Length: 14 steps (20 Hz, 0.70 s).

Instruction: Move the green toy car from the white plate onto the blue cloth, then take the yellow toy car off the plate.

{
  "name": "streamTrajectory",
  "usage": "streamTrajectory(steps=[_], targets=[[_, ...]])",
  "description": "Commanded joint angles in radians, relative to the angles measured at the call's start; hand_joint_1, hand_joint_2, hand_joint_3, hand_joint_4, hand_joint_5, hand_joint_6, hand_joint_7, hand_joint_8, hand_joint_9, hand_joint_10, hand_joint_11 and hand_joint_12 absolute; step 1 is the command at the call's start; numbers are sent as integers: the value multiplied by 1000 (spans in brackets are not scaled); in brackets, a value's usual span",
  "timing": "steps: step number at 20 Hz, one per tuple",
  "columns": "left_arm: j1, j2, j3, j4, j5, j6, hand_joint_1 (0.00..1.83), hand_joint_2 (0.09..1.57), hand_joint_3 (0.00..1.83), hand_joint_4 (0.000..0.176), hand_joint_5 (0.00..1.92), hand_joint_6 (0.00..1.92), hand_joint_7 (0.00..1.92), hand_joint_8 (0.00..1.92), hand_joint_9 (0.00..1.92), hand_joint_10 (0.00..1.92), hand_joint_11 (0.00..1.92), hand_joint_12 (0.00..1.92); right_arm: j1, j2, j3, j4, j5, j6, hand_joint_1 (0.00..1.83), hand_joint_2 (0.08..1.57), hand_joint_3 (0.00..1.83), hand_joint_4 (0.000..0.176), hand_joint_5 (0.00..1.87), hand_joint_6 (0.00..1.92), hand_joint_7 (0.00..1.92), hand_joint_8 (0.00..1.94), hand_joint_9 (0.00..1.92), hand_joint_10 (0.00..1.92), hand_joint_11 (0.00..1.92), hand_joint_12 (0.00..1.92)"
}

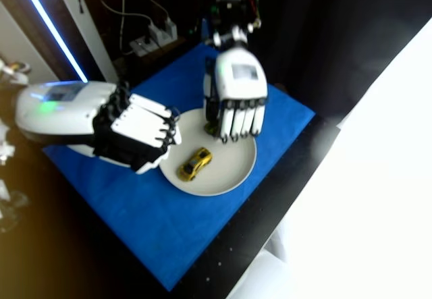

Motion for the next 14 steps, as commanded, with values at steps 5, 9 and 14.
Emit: streamTrajectory(steps=[5, 9, 14], targets=[[25, 127, -139, 0, -246, 46, 1236, 1185, 0, 0, 859, 965, 867, 1463, 802, 1674, 612, 1921, 17, -1, -4, 8, 119, -6, 1265, 1218, 0, 0, 413, 877, 556, 1082, 513, 1499, 489, 1919], [73, 232, -249, 41, -305, 46, 1235, 1183, 0, 0, 841, 1014, 879, 1431, 638, 1695, 449, 1921, 16, 4, -4, 20, 119, -6, 1282, 1228, 0, 0, 490, 720, 615, 1034, 562, 1467, 518, 1897], [145, 331, -357, 72, -346, 46, 1181, 1182, 0, 7, 851, 1122, 863, 1295, 475, 1478, 159, 1900, 15, 6, -4, 25, 119, -6, 1322, 1221, 0, 0, 502, 794, 776, 1357, 590, 1576, 546, 1921]])
